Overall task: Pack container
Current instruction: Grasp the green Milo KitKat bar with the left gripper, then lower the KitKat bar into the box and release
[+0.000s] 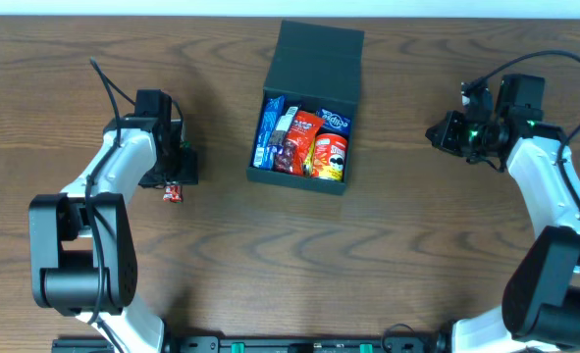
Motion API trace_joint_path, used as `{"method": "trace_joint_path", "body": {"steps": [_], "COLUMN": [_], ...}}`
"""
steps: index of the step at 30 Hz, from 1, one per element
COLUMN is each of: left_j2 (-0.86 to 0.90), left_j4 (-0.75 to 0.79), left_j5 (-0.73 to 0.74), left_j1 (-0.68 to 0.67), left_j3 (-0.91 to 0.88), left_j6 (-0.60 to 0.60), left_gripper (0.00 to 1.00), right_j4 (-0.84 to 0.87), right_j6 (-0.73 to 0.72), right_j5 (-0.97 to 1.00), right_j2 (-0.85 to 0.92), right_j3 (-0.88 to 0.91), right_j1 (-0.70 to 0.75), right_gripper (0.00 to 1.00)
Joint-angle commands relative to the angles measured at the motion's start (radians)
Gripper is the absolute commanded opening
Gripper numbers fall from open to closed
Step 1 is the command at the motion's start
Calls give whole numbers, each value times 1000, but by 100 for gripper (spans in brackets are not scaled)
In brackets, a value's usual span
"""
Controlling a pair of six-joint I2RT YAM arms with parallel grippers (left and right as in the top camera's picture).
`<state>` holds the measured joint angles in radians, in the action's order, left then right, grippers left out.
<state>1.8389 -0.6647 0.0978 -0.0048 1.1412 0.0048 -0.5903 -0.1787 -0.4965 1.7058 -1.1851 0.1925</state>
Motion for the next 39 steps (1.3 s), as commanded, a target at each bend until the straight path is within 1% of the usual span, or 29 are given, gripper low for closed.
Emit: {"method": "trace_joint_path", "body": {"steps": [1, 3, 5, 11, 13, 17, 20, 21, 23, 25, 26, 28, 33, 39], "left_j2": [-13, -11, -5, 31, 38, 39, 39, 39, 39, 39, 39, 39, 39, 39], "left_j4": [17, 26, 37, 42, 42, 46, 57, 63, 75, 83, 83, 83, 83, 79], "left_j5": [-5, -39, -76, -78, -78, -79, -79, -79, -79, -79, -79, -79, -79, -79], "left_j1": [0, 0, 0, 0, 0, 0, 0, 0, 0, 0, 0, 0, 0, 0], "left_j3": [-13, -15, -23, -28, -28, -29, -31, -35, -47, -59, -61, -63, -65, -65], "left_j6": [11, 11, 11, 11, 11, 12, 19, 19, 18, 18, 18, 18, 18, 10], "left_gripper": [63, 60, 60, 54, 49, 46, 36, 35, 35, 40, 40, 40, 35, 25], "right_j4": [-1, -1, -1, -1, -2, -2, -2, -3, -5, -5, -5, -5, -5, -5], "right_j6": [-8, -8, -8, -8, -8, -8, -8, -8, -8, -8, -8, -8, -8, -8], "right_j5": [0, 0, 0, -1, -1, -1, -1, -1, -1, -1, -1, -1, -1, -1], "right_j2": [-15, -15, -15, -15, -15, -15, -15, -15, -15, -15, -15, -15, -15, -15], "right_j3": [1, 1, 1, 1, 1, 1, 1, 1, 1, 1, 1, 1, 1, 1], "right_j1": [4, 4, 4, 4, 4, 4, 4, 4, 4, 3, 3, 3, 3, 3], "right_gripper": [2, 2, 2, 2, 1, 2, 2, 2, 2, 2, 2, 2, 2, 2]}}
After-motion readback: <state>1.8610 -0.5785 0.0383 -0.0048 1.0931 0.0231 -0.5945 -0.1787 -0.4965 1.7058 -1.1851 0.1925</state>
